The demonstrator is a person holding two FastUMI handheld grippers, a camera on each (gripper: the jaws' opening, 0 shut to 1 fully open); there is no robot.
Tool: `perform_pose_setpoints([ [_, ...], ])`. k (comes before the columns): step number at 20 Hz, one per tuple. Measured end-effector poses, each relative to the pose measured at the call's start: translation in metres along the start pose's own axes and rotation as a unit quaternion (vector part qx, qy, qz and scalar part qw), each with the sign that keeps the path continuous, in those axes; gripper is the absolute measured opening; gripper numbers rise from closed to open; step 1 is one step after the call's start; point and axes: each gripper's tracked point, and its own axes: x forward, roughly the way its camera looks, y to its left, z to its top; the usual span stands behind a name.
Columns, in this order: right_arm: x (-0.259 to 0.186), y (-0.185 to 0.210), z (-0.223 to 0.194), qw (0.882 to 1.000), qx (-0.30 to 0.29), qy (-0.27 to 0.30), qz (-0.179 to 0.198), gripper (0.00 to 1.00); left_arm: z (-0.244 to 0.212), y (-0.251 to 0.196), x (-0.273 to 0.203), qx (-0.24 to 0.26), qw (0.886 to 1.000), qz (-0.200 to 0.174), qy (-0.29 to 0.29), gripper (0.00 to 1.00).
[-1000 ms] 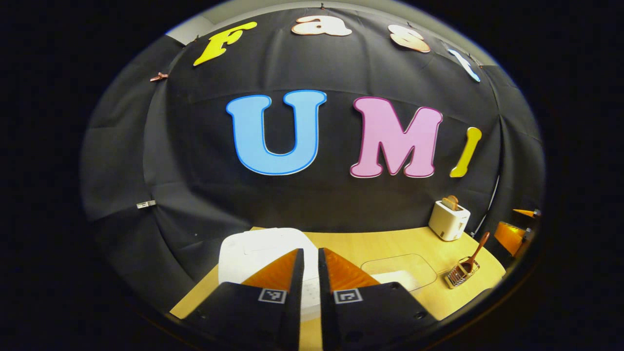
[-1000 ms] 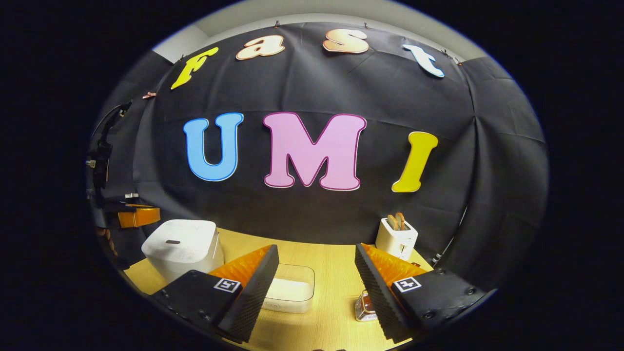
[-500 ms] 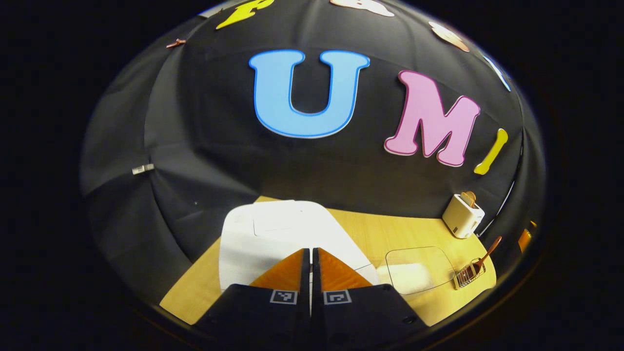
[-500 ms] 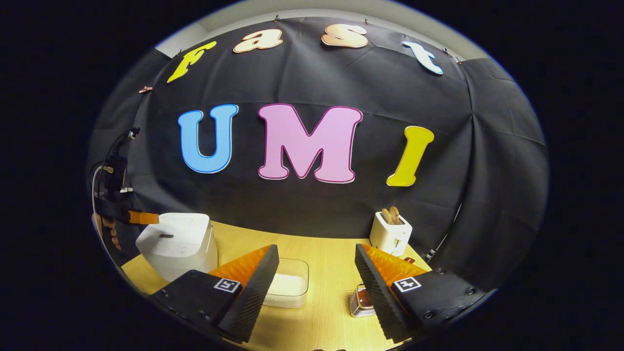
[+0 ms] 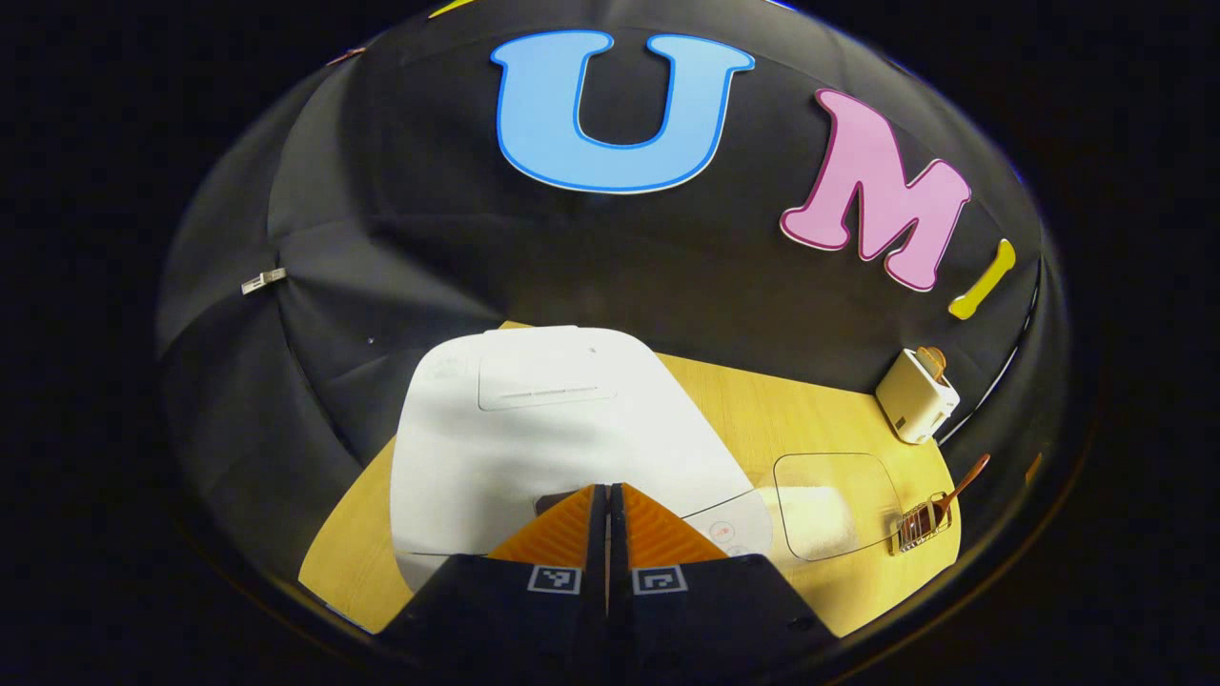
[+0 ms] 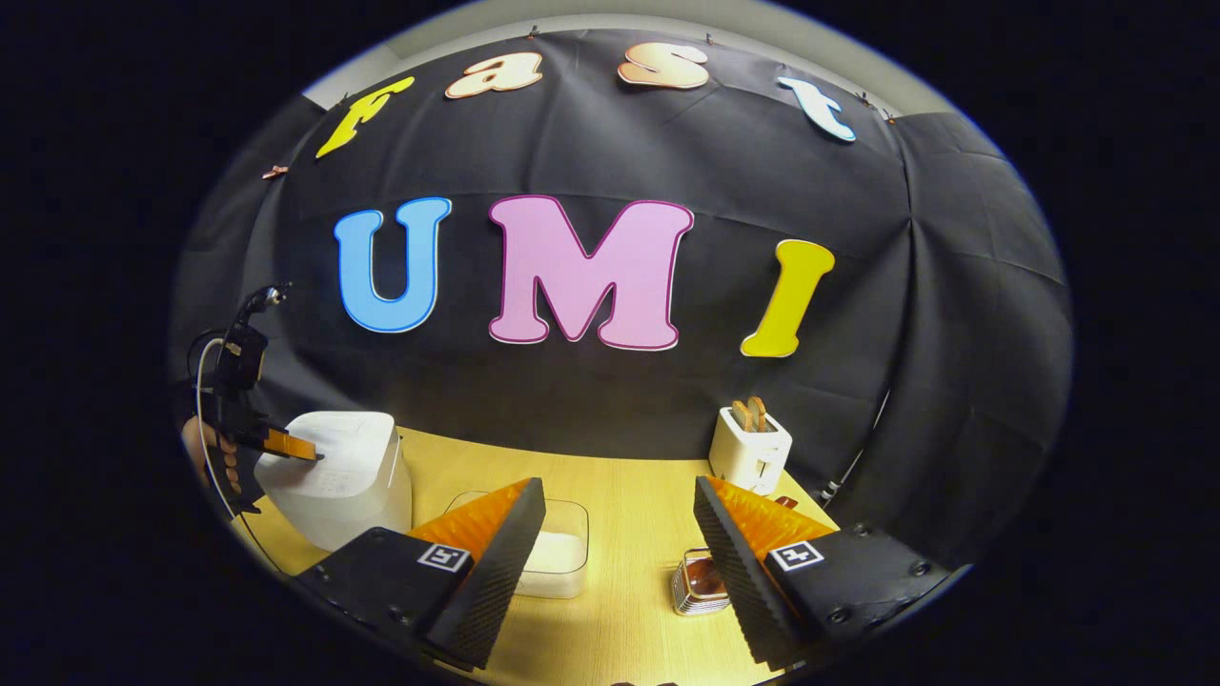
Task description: Close the left gripper, press the button to open the rice cooker; take a wooden spoon from the chopstick holder with the right hand, scoop a spoonful of rice and pour it into the rice cooker, then put the wooden spoon back into the chopstick holder.
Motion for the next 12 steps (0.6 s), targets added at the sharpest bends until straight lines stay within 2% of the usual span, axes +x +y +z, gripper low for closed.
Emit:
perform_pose_setpoints([
  [5,0.001,-0.004,-0.007,1.0,0.004,0.01,-0.004,0.98,-0.006,0.001,0.002,0.006,1.0,0.004,0.017,0.06],
  [8,0.003,-0.002,-0.007,1.0,0.004,0.011,-0.001,0.98,-0.007,0.001,0.006,-0.043,0.998,0.007,0.044,0.06],
  [12,0.005,0.001,-0.016,1.0,0.002,0.021,0.004,0.98,-0.009,0.002,0.008,-0.09,0.99,-0.019,0.103,0.06],
])
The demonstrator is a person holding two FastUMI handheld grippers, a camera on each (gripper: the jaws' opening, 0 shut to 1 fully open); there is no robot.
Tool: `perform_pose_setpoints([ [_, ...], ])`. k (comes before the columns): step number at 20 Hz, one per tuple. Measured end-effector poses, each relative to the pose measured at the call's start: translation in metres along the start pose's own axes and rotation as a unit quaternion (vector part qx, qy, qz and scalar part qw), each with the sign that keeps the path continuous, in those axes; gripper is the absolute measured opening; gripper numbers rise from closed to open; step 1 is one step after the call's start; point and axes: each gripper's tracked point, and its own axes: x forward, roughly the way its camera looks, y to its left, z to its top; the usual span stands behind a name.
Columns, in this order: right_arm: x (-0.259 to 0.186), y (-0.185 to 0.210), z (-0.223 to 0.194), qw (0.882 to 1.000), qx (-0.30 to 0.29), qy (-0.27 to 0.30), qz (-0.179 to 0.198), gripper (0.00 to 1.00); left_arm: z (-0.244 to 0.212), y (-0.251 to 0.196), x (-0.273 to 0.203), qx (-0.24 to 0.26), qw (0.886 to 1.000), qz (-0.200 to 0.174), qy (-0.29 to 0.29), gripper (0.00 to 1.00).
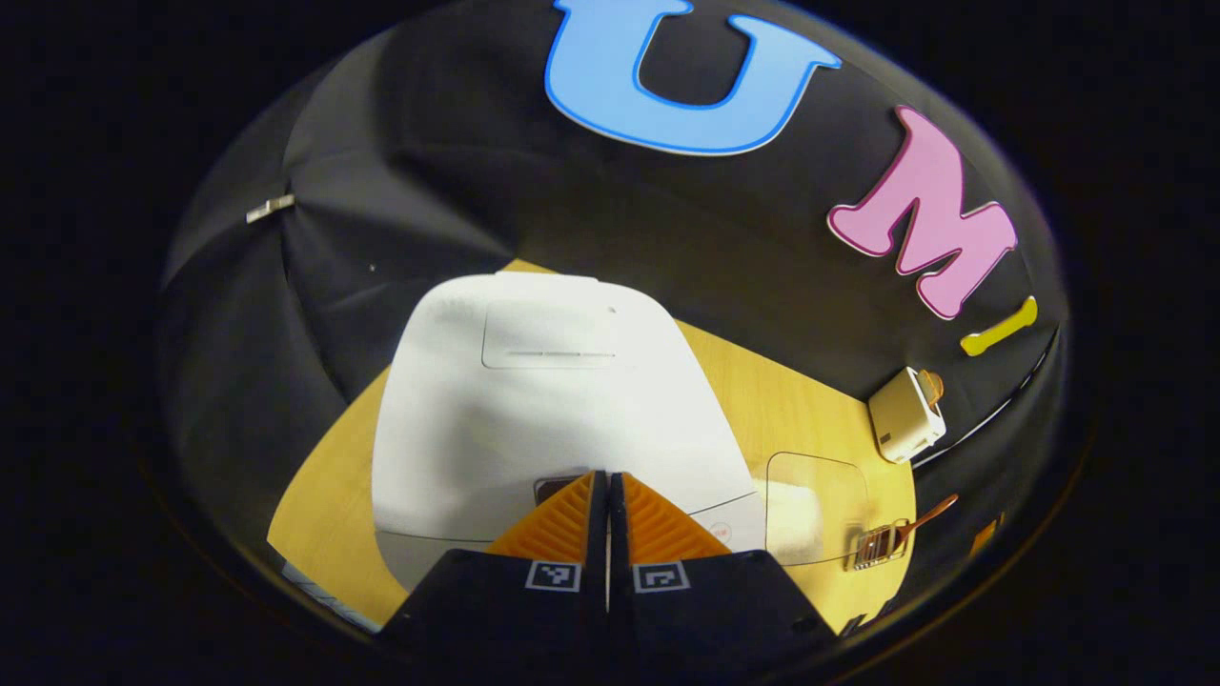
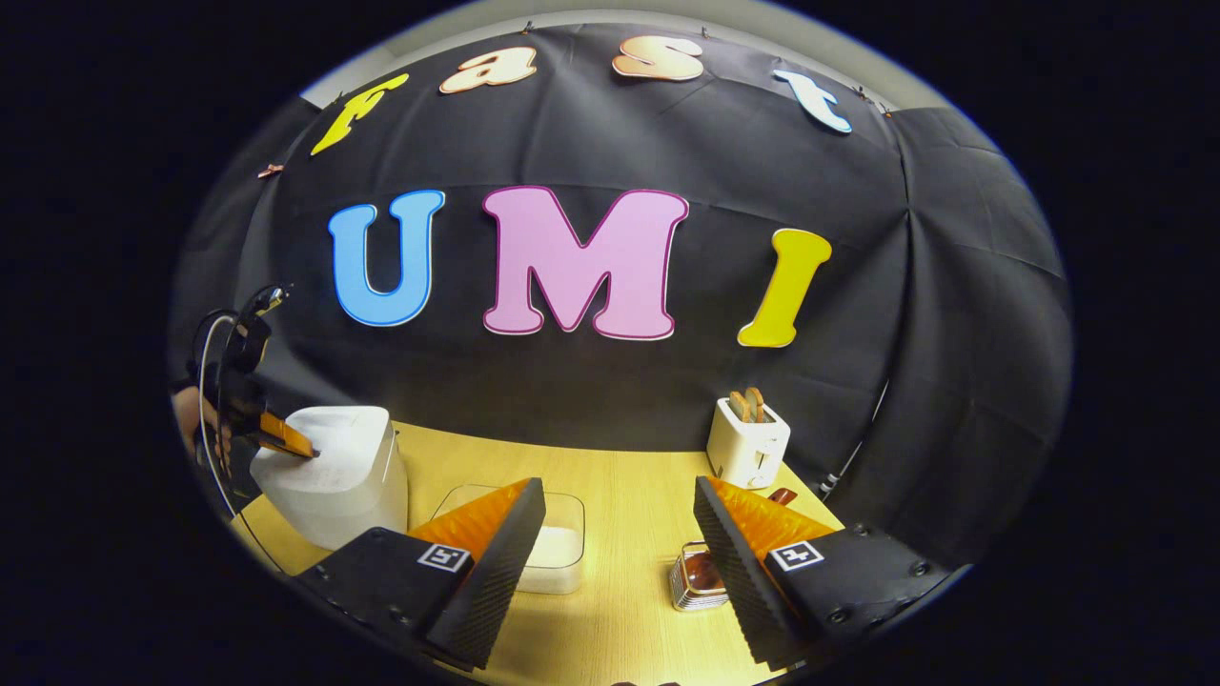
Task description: Close the left gripper, press the button to open the rice cooker; take a wooden spoon from the chopstick holder with the right hand, scoop a spoonful of rice and pour it into the rice cooker, then put the wooden spoon back into the chopstick holder.
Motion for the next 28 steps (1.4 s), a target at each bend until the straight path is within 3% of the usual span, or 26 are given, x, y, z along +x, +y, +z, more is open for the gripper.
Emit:
perform_pose_setpoints([
  [4,0.001,0.005,-0.002,1.0,0.002,0.003,0.006,0.98,-0.003,0.001,0.001,0.06,0.998,-0.011,0.03,0.06],
  [11,-0.002,0.012,0.003,1.0,0.01,-0.007,0.015,0.98,0.003,-0.002,0.002,0.08,0.996,0.033,-0.003,0.06],
  [15,-0.008,0.002,0.012,1.0,0.0,-0.02,0.006,0.98,0.03,-0.011,-0.02,0.09,0.993,0.039,-0.069,0.06],
  [20,-0.008,-0.019,0.012,1.0,0.008,-0.019,-0.015,0.98,0.09,-0.033,-0.076,0.133,0.971,0.05,-0.192,0.06],
  [28,0.004,-0.049,0.005,0.999,0.024,-0.013,-0.036,0.98,0.069,-0.058,-0.13,0.096,0.962,0.004,-0.257,0.05],
])
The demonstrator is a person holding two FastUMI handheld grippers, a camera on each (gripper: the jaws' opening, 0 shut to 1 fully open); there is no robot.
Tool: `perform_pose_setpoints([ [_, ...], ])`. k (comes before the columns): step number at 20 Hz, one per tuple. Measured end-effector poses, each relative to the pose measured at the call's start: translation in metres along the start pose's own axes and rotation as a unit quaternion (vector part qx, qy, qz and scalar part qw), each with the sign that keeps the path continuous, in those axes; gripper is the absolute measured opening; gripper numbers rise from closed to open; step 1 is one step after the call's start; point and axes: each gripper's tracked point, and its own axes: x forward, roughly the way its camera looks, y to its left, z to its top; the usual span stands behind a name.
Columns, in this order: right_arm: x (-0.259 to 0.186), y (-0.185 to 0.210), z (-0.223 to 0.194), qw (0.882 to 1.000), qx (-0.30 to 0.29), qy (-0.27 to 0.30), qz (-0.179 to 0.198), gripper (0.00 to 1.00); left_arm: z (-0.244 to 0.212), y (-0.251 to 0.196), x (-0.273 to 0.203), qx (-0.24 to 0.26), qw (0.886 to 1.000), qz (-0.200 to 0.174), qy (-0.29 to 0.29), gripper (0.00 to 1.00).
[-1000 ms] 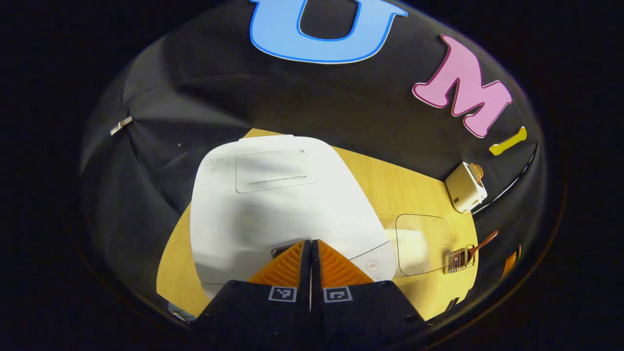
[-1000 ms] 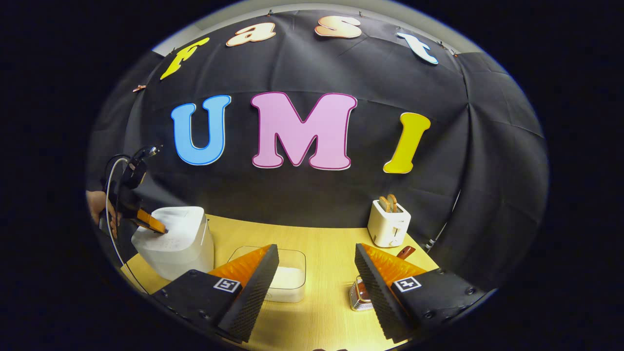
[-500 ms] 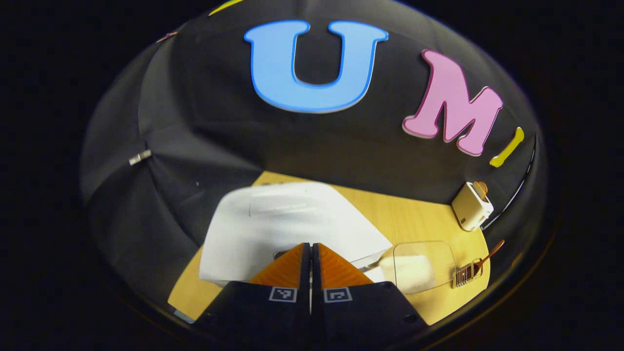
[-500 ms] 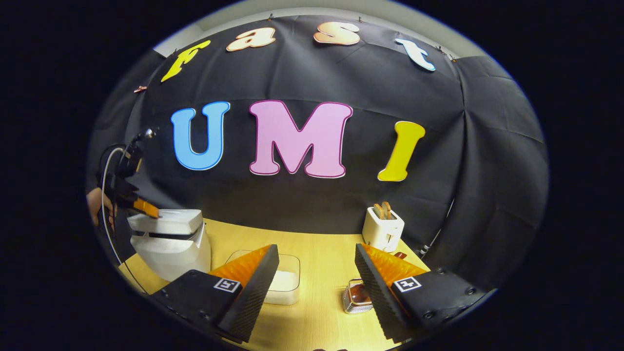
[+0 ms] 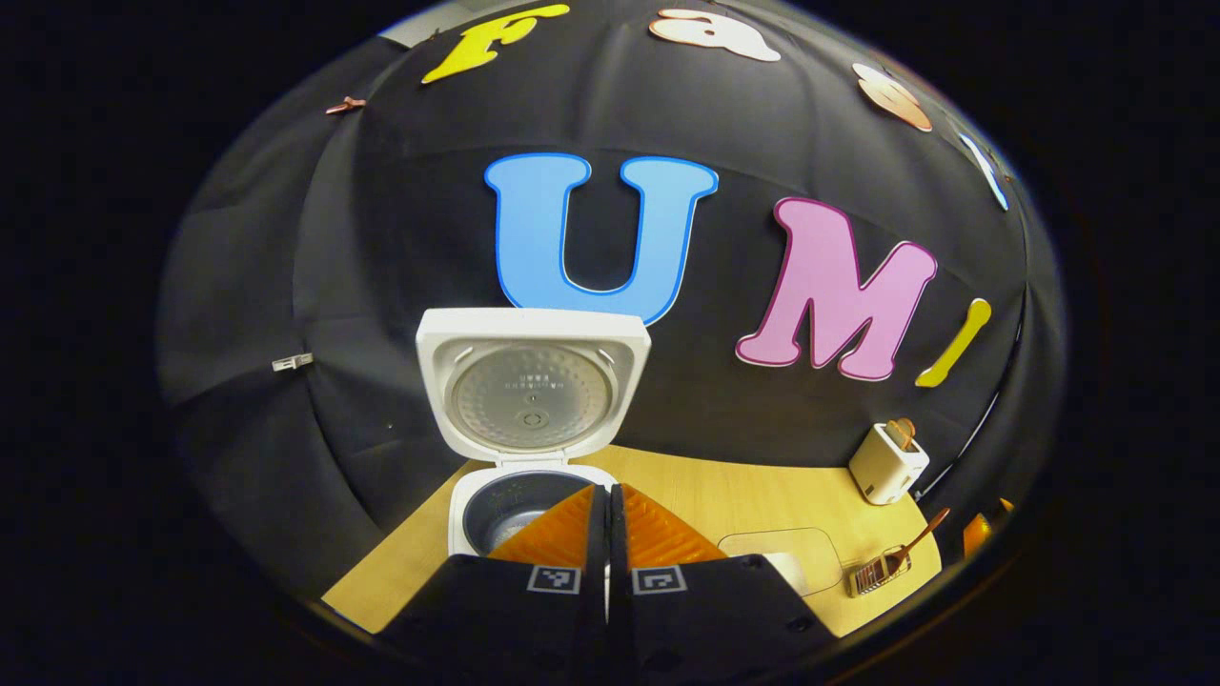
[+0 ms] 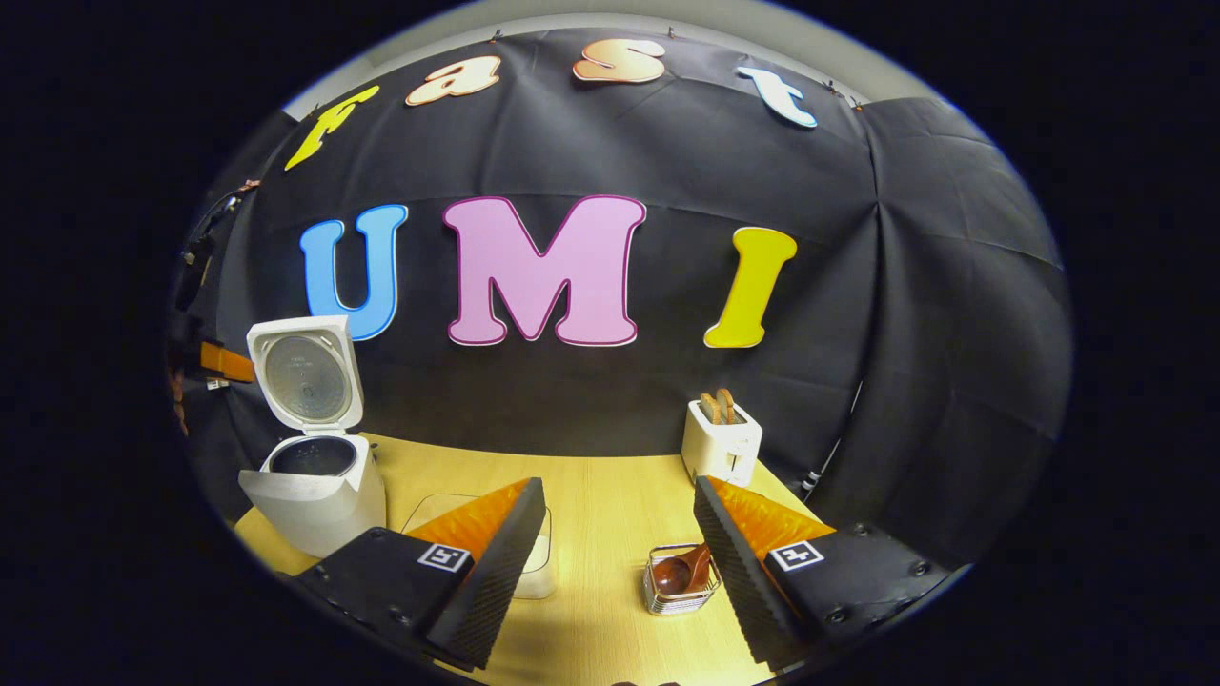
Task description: Close the left gripper, press the button to open the rice cooker; take a wooden spoon from the chopstick holder with the right hand, scoop a spoonful of rice and pour it into the rice cooker, then put the wooden spoon back into the chopstick holder.
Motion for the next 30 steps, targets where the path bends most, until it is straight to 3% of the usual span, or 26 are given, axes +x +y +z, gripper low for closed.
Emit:
perform_pose_setpoints([
  [9,0.044,-0.049,-0.031,0.999,0.009,0.042,-0.01,0.98,-0.039,-0.074,-0.043,0.005,0.998,-0.061,-0.005,0.08],
  [14,0.072,-0.09,-0.073,0.996,0.024,0.086,-0.014,0.98,-0.044,-0.11,-0.053,0.021,0.997,-0.077,-0.007,0.25],
  [15,0.078,-0.096,-0.085,0.994,0.031,0.1,-0.011,0.98,-0.043,-0.113,-0.054,0.024,0.997,-0.075,-0.007,0.25],
  [16,0.084,-0.102,-0.097,0.993,0.036,0.114,-0.009,0.98,-0.045,-0.119,-0.054,0.025,0.997,-0.074,-0.006,0.18],
  [18,0.098,-0.113,-0.118,0.989,0.047,0.139,-0.009,0.98,-0.051,-0.129,-0.057,0.029,0.997,-0.074,0.001,0.37],
  [19,0.103,-0.117,-0.127,0.987,0.055,0.149,-0.006,0.99,-0.053,-0.134,-0.06,0.035,0.997,-0.073,0.004,0.41],
  [22,0.121,-0.119,-0.147,0.983,0.068,0.168,0.008,0.99,-0.064,-0.145,-0.063,0.054,0.996,-0.065,0.013,0.87],
  [23,0.126,-0.118,-0.152,0.982,0.068,0.173,0.015,0.99,-0.068,-0.149,-0.065,0.058,0.996,-0.064,0.017,0.94],
  [30,0.166,-0.11,-0.184,0.974,0.089,0.204,0.039,0.99,-0.094,-0.171,-0.074,0.085,0.994,-0.058,0.046,0.95],
])
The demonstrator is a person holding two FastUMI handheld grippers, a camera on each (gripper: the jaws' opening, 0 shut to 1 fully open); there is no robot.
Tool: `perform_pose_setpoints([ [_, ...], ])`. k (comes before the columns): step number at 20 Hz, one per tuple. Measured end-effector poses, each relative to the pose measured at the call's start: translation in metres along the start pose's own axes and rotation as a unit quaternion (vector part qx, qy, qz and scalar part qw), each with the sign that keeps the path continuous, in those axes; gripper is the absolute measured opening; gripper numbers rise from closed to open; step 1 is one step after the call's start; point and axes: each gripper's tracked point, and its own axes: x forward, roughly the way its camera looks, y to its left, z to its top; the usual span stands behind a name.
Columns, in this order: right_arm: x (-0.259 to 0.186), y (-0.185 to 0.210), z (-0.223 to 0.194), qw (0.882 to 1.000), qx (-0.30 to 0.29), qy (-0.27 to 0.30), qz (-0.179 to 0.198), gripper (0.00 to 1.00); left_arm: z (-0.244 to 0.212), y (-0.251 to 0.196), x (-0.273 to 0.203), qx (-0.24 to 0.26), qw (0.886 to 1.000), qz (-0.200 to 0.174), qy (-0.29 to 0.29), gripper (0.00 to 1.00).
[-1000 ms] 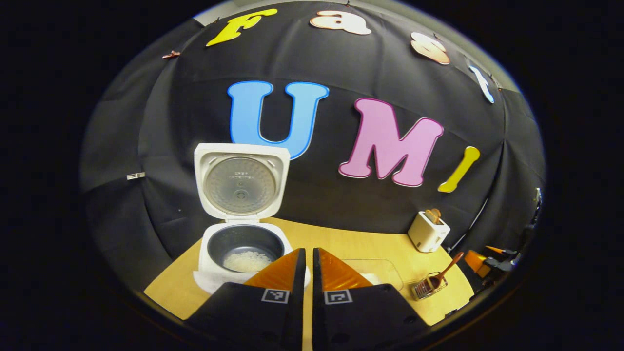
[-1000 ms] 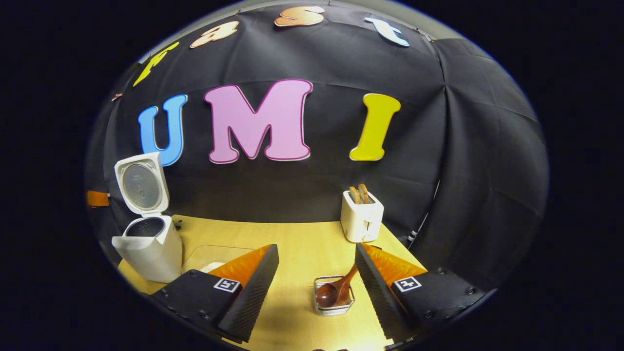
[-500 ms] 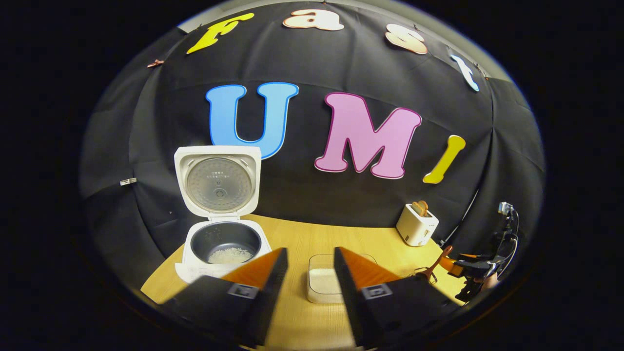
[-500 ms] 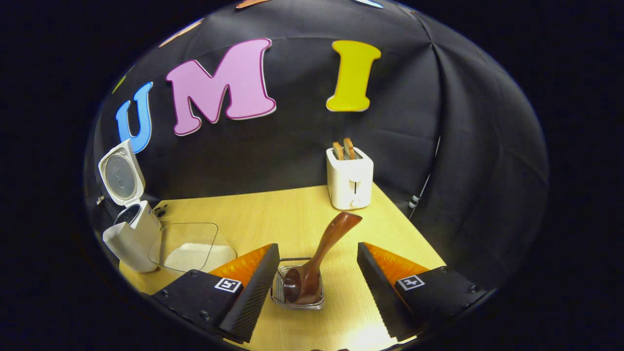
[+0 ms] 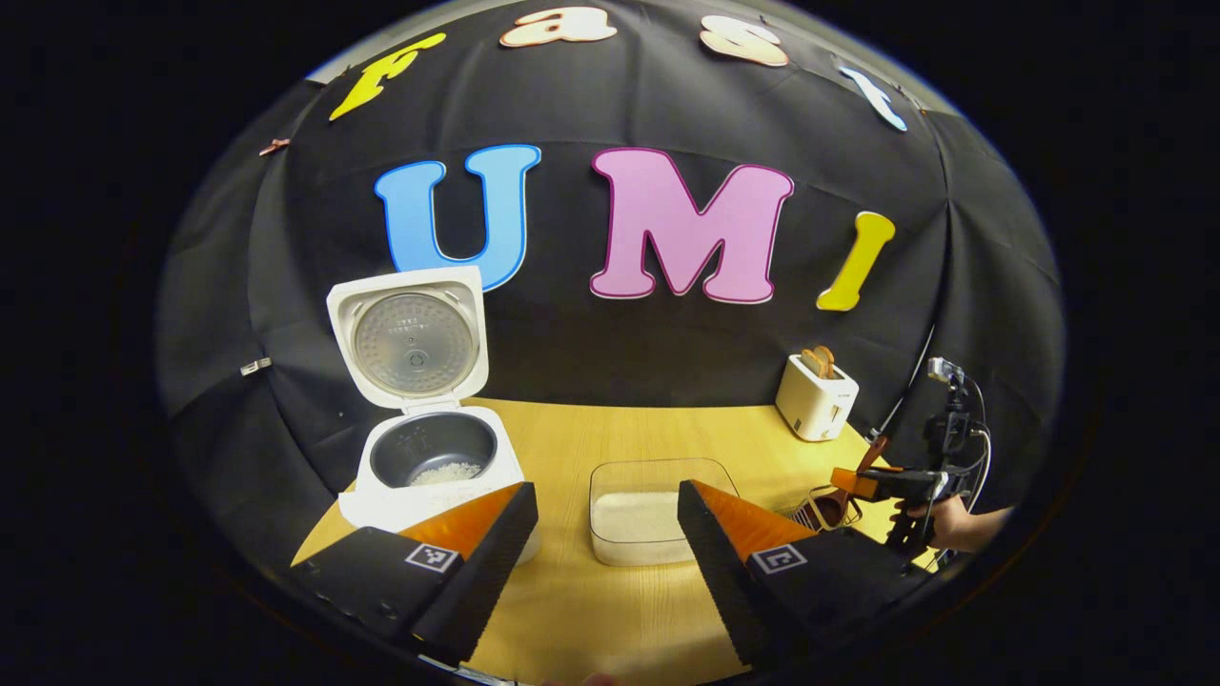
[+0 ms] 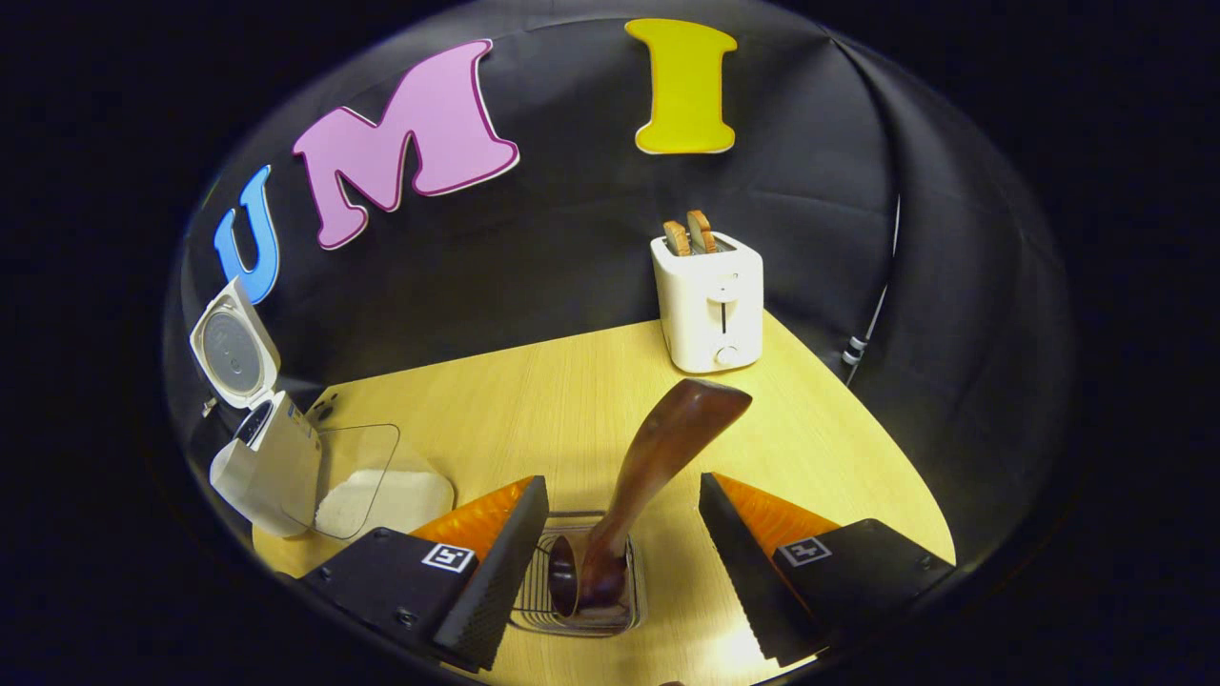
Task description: Close the left gripper, press the button to open the rice cooker; take a wooden spoon from the chopstick holder with the right hand, scoop a spoonful of rice and pour it into the rice cooker, then put the wooden spoon back into the chopstick holder.
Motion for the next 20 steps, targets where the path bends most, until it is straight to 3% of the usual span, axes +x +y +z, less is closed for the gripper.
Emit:
perform_pose_setpoints([
  [4,0.026,0.001,-0.008,0.999,-0.021,0.022,0.011,0.97,-0.008,-0.011,-0.002,0.005,1.0,-0.002,0.012,0.96],
  [6,0.032,0.011,-0.009,0.999,0.001,0.027,0.029,0.89,-0.008,-0.014,-0.004,0.01,1.0,0.0,0.013,0.96],
  [7,0.032,0.012,-0.009,0.999,0.008,0.029,0.034,0.75,-0.009,-0.015,-0.005,0.011,1.0,0.002,0.014,0.96],
  [9,0.036,0.017,-0.012,0.998,0.012,0.037,0.053,0.68,-0.014,-0.017,-0.004,-0.003,1.0,0.003,0.019,0.95],
  [10,0.037,0.018,-0.012,0.998,0.01,0.039,0.057,0.51,-0.015,-0.021,-0.004,-0.011,1.0,-0.001,0.022,0.96],
  [13,0.038,0.021,-0.014,0.996,0.02,0.054,0.063,0.21,-0.019,-0.024,-0.005,-0.011,1.0,-0.002,0.026,0.96],
  [14,0.038,0.024,-0.014,0.995,0.032,0.059,0.067,0.29,-0.018,-0.025,-0.006,-0.007,1.0,-0.003,0.025,0.96],
  [17,0.041,0.021,-0.016,0.994,0.062,0.073,0.057,0.21,-0.019,-0.027,-0.008,0.0,1.0,-0.006,0.022,0.96],
  [20,0.03,0.022,-0.011,0.995,0.05,0.069,0.052,0.2,-0.019,-0.024,-0.011,0.004,1.0,-0.008,0.018,0.96],
])
